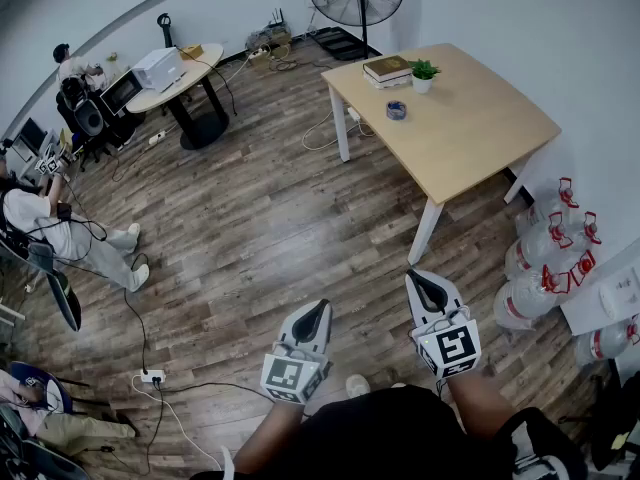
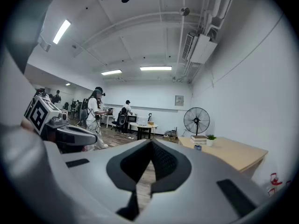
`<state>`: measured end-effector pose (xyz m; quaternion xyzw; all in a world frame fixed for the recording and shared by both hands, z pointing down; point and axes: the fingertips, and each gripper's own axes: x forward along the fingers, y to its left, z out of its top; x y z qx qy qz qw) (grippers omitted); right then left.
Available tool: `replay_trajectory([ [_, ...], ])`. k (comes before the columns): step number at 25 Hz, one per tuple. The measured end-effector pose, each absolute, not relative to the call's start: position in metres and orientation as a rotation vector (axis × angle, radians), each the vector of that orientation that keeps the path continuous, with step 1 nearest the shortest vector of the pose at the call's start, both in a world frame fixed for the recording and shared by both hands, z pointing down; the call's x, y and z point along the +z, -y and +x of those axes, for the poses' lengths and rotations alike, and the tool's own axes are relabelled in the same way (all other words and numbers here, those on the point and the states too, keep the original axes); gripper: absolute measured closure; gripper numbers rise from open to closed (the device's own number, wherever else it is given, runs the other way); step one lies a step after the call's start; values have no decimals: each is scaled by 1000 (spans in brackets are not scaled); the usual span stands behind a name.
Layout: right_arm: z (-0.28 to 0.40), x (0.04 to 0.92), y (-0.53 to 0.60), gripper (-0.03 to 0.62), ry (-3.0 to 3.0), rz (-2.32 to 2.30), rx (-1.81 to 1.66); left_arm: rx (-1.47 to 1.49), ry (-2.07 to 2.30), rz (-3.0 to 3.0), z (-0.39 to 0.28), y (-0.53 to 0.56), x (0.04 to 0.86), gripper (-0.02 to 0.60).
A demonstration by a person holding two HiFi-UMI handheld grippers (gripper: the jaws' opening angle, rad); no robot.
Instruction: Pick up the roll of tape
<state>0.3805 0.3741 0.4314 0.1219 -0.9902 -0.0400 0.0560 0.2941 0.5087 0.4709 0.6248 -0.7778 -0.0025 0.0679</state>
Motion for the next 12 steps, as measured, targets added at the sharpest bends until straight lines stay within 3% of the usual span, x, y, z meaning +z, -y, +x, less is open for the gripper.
replay_trajectory([
  [12,370,418,-370,600,3049,368,-122,-3,2356,1906,276,-503,464,574],
])
